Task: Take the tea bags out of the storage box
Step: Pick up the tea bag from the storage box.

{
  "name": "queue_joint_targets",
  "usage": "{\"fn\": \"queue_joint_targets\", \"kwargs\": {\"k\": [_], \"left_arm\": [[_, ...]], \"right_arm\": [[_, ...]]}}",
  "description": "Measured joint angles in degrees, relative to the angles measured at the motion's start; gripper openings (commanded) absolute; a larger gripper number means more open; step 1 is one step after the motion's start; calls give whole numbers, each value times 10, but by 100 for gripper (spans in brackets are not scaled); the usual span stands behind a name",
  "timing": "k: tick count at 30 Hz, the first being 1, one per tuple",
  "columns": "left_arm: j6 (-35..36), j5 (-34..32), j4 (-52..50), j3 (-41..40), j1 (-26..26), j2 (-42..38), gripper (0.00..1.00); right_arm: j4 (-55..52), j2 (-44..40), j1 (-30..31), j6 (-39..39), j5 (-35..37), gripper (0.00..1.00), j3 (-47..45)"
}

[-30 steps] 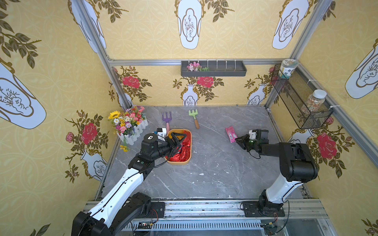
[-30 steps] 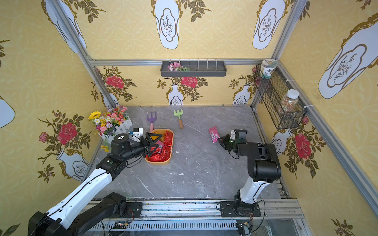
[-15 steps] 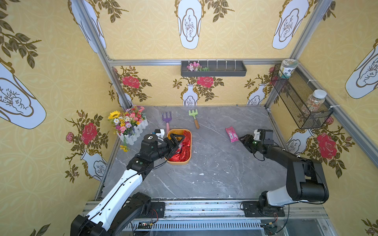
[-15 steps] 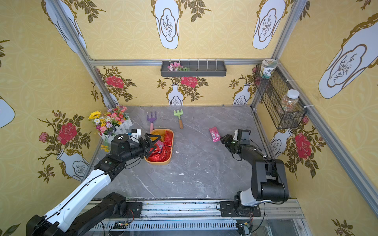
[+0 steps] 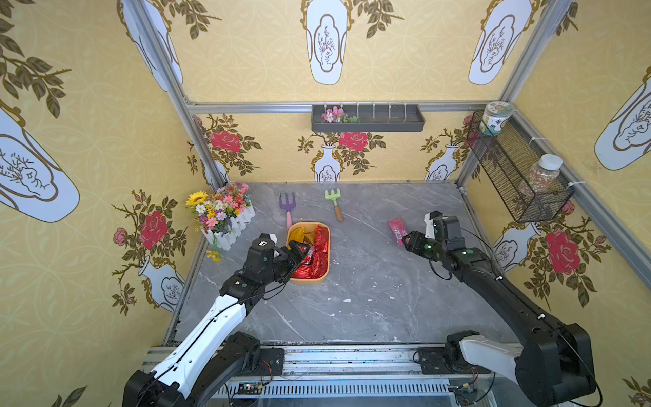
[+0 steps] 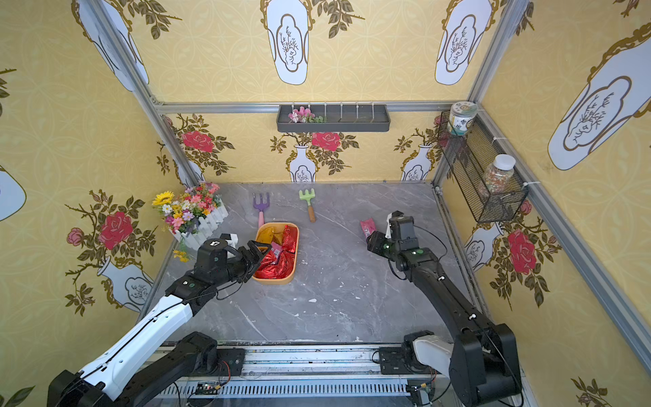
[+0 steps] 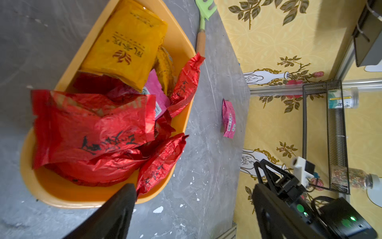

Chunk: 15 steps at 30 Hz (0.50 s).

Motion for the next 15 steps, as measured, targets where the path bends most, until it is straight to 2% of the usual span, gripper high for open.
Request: {"fn": "queue_joint_targets", "kwargs": {"k": [7,15], "left_arm": [[-5,-16,-3,-28,6,-28,91],[-6,-30,-21,-34,15,-66,89]], "right_arm": [[-37,27,124,-3,66,45,56],[-44,122,263,-1,122,41,141]]}}
